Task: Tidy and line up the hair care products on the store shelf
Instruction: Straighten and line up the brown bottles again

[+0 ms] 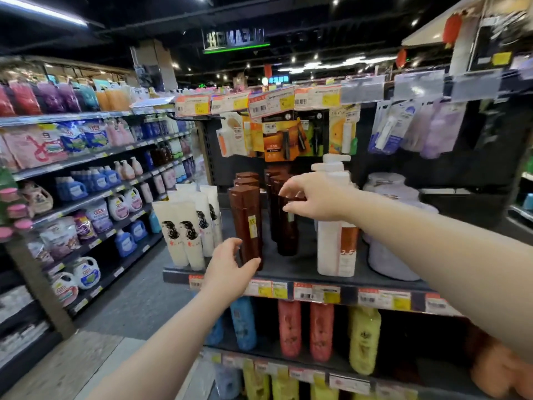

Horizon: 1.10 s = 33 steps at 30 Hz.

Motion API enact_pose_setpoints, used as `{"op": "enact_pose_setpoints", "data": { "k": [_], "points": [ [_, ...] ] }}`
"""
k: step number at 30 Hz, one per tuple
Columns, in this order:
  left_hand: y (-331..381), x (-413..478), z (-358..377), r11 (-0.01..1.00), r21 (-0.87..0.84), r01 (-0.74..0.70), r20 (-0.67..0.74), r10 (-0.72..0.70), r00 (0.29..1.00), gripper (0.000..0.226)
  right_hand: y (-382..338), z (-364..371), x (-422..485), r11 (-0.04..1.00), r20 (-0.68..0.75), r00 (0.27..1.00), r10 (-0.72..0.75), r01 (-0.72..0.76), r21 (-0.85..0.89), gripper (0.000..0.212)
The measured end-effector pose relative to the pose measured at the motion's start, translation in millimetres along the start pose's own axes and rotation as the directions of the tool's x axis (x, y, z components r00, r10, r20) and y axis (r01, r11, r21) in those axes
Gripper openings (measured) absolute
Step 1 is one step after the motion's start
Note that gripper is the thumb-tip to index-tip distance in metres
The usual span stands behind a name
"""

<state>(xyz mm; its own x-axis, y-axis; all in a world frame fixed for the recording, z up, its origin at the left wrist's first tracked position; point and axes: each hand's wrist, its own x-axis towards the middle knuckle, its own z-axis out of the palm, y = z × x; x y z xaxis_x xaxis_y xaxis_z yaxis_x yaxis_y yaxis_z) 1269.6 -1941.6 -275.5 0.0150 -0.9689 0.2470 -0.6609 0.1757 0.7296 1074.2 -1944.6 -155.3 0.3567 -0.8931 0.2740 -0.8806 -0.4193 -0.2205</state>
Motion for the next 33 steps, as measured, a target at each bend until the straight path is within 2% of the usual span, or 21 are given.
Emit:
{"op": "enact_pose_setpoints", "data": {
  "k": [7,13,15,19,28,33],
  "points": [
    [10.2,-75.1,2.0,0.989,0.112,-0.094,0.099,0.083,0.992,0.055,-12.6,30.6,-89.7,0.991,0.051,0.99,0.13,-0.131,0.013,0.041],
    [-4.1,-158.3,28.6,0.997,0.074,-0.022,0.185,0.007,0.983,0.052,-35.7,80.5,-184.7,0.976,0.215,0.952,0.216,-0.216,-0.023,0.046],
    [-4.5,-185.6,48.2,0.999,0.045,-0.012,0.244,0.0,0.97,0.047,-35.0,102.3,-221.7,0.968,0.267,0.931,0.25,-0.243,-0.058,0.046],
    [0.9,-225.5,83.8,0.999,0.048,-0.016,0.384,-0.003,0.923,0.054,-25.9,126.5,-286.0,0.928,0.389,0.844,0.369,-0.36,-0.099,0.047],
    [12.4,-237.5,124.5,0.997,0.074,-0.035,0.49,-0.006,0.871,0.06,26.8,131.9,-335.2,0.825,0.391,0.741,0.547,-0.555,-0.104,0.044],
    [25.4,-225.9,164.4,0.996,0.085,-0.017,0.52,-0.03,0.853,0.056,75.8,137.2,-332.5,0.813,0.404,0.723,0.56,-0.574,-0.099,0.04]
  ]
}}
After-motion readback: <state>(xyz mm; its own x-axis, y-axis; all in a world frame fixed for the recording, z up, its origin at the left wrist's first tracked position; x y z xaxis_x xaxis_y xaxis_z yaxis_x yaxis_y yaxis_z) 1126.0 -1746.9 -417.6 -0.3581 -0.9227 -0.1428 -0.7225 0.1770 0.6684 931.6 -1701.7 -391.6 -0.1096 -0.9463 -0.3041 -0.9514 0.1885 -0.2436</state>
